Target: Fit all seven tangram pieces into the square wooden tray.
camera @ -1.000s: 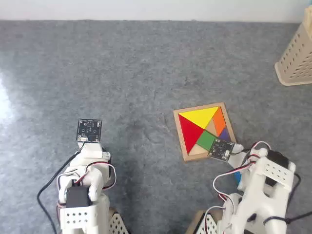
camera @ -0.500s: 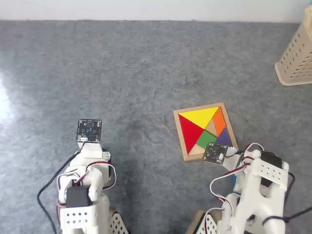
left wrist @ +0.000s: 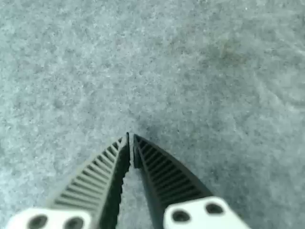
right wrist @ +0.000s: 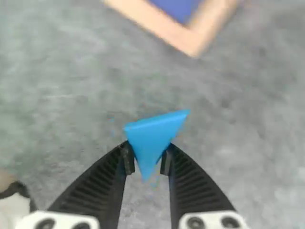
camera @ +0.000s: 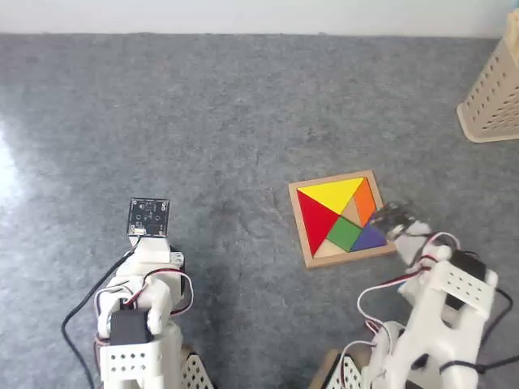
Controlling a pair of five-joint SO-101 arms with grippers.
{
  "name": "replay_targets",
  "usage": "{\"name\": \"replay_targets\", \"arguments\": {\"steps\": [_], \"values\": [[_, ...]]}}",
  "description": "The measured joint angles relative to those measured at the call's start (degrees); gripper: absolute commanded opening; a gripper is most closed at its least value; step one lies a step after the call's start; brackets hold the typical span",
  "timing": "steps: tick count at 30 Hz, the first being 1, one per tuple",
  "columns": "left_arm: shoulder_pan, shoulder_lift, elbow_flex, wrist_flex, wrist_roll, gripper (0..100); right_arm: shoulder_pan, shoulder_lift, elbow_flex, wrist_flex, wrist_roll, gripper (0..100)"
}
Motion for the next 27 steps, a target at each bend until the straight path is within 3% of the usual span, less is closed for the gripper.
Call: {"name": "replay_targets", "arguments": {"steps": [10, 14, 18, 24, 27], "values": [[0.0, 0.0, 0.0, 0.0, 0.0, 1, 9.05, 3.96, -9.49, -3.6, -11.25, 3.7], [0.0, 0.0, 0.0, 0.0, 0.0, 1, 9.41, 15.38, -17.67, -4.22, -17.14, 3.6], [0.0, 0.0, 0.0, 0.0, 0.0, 1, 7.91, 30.95, -31.03, -2.81, -27.87, 1.3], [0.0, 0.0, 0.0, 0.0, 0.0, 1, 6.42, 46.24, -44.4, 2.02, -34.37, 14.3], [0.0, 0.0, 0.0, 0.0, 0.0, 1, 6.24, 47.56, -46.24, 3.78, -35.96, 14.7]]}}
